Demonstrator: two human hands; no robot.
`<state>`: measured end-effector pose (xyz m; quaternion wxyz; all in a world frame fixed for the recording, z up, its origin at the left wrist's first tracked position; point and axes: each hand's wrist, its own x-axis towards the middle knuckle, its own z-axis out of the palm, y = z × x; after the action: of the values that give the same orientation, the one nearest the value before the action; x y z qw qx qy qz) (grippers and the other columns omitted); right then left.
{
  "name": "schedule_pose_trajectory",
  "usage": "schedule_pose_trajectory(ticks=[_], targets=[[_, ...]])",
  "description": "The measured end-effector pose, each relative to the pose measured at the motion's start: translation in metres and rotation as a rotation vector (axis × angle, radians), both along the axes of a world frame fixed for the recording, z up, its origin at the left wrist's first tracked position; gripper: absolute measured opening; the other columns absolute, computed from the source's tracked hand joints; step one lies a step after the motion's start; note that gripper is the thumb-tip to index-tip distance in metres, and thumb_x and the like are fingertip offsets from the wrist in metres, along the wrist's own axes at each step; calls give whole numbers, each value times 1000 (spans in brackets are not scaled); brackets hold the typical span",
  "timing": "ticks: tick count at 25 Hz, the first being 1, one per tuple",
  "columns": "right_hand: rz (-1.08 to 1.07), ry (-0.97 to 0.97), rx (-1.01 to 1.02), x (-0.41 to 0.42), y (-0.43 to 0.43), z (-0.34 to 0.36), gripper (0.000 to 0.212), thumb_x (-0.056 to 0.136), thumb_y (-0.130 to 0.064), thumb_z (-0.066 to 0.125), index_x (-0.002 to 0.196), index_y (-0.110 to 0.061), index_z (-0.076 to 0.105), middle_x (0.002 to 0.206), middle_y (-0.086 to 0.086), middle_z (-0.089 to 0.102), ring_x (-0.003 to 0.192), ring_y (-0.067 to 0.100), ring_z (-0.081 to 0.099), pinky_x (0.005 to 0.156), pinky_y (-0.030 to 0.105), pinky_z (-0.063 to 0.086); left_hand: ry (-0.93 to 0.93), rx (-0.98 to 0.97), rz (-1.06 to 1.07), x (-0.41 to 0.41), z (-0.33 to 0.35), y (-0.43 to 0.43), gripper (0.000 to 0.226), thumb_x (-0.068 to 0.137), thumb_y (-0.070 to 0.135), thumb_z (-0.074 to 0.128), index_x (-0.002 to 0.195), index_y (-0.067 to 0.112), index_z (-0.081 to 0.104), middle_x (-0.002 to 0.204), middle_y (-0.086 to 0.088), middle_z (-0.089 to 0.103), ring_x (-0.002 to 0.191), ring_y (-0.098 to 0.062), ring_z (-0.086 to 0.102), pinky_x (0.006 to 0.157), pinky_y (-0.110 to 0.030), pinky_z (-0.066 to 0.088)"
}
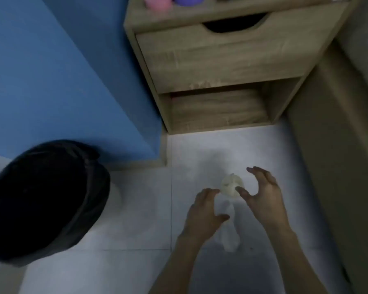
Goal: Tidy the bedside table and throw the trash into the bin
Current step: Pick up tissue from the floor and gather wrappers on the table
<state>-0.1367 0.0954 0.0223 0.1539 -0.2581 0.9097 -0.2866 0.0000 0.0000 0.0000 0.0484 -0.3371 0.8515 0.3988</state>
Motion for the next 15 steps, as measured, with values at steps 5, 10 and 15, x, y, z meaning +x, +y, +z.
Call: schedule_pose_trajectory(ticks=[5,10,15], targets=[[107,-130,50,1,-15,-71,93,59,-38,83,138,-20,37,150,5,30,134,29,31,102,42,39,-256,29,-182,-1,-71,33,107,71,39,78,151,14,11,158,-7,13,144,-24,18,110,-44,30],[99,-64,-19,4,-22,-106,82,60,-18,84,132,-12,46,134,10,47,117,33,48,91,41,47,-395,-17,-260,3,-119,55,102,64,34,81,148,26,24,154,-13,21,141,-30,26,104,-44,38],[87,-16,-86,-2,-20,-111,70,59,-14,82,122,-11,52,124,8,52,107,31,53,82,37,50,-310,-159,-121,6,-157,52,55,18,50,83,67,32,67,75,11,62,64,-6,66,47,-15,46]])
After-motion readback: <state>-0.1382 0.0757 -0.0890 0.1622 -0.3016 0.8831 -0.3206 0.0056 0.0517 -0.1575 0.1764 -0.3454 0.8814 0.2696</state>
